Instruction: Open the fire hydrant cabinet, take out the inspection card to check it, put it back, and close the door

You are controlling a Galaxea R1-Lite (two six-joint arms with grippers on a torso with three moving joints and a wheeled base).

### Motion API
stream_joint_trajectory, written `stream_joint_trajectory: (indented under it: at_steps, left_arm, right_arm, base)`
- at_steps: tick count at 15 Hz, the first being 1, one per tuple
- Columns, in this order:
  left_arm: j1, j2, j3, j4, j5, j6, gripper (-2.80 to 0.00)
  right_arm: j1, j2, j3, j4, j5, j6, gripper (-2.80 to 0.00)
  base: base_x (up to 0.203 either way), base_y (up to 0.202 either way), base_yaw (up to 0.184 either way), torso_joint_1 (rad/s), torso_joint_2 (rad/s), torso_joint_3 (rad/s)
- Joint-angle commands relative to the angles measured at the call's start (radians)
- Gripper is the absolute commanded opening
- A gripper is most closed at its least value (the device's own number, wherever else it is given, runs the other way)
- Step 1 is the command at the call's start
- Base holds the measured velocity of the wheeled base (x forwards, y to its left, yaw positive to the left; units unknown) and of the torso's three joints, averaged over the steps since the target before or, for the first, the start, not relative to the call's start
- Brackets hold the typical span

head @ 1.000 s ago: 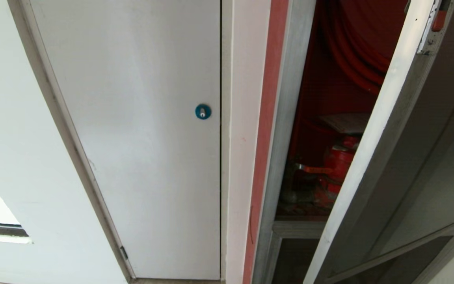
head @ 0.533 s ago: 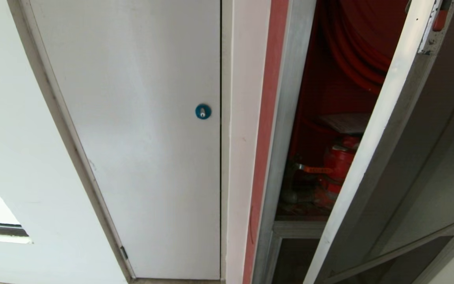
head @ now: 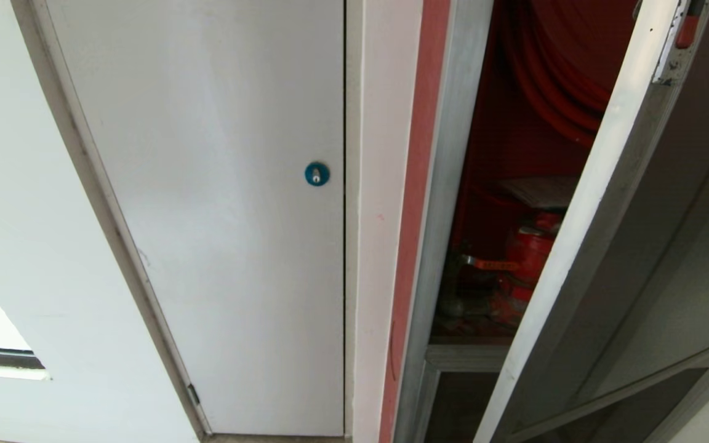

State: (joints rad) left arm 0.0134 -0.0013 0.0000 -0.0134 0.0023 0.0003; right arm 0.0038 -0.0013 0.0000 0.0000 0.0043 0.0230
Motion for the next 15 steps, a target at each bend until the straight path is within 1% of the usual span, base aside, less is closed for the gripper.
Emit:
stream_joint_trajectory:
  at_steps: [1,7,9,11,13,15]
  left_arm:
    - [0.0,0.0,0.006,0.0,0.0,0.0,-2.8]
    - [0.0,0.0,0.006,0.0,0.0,0.0,-2.8]
    - [0.0,0.001,0.006,0.0,0.001,0.0,-2.8]
    - [0.0,0.001,0.006,0.0,0.001,0.0,-2.8]
    - [0.0,0.001,0.006,0.0,-0.001,0.0,-2.8]
    - [0.0,0.0,0.006,0.0,0.0,0.0,-2.8]
  right_arm:
    - [0.001,0.001,0.0,0.0,0.0,0.0,-2.8]
    - [0.001,0.0,0.0,0.0,-0.012,0.015,-2.8]
    - [0.001,0.0,-0.033,0.011,-0.017,0.018,-2.8]
    - [0.002,0.003,-0.098,0.048,-0.013,0.018,-2.8]
    - [0.002,0.007,-0.176,0.118,0.027,0.018,-2.8]
    - [0.002,0.043,-0.243,0.167,0.095,0.018,-2.8]
  base:
    - [0.0,0.0,0.0,0.0,0.0,0.0]
    - [0.0,0.0,0.0,0.0,0.0,0.0]
    - [0.0,0.0,0.0,0.0,0.0,0.0]
    - [0.0,0.0,0.0,0.0,0.0,0.0]
    - [0.0,0.0,0.0,0.0,0.0,0.0]
    - [0.0,0.0,0.0,0.0,0.0,0.0]
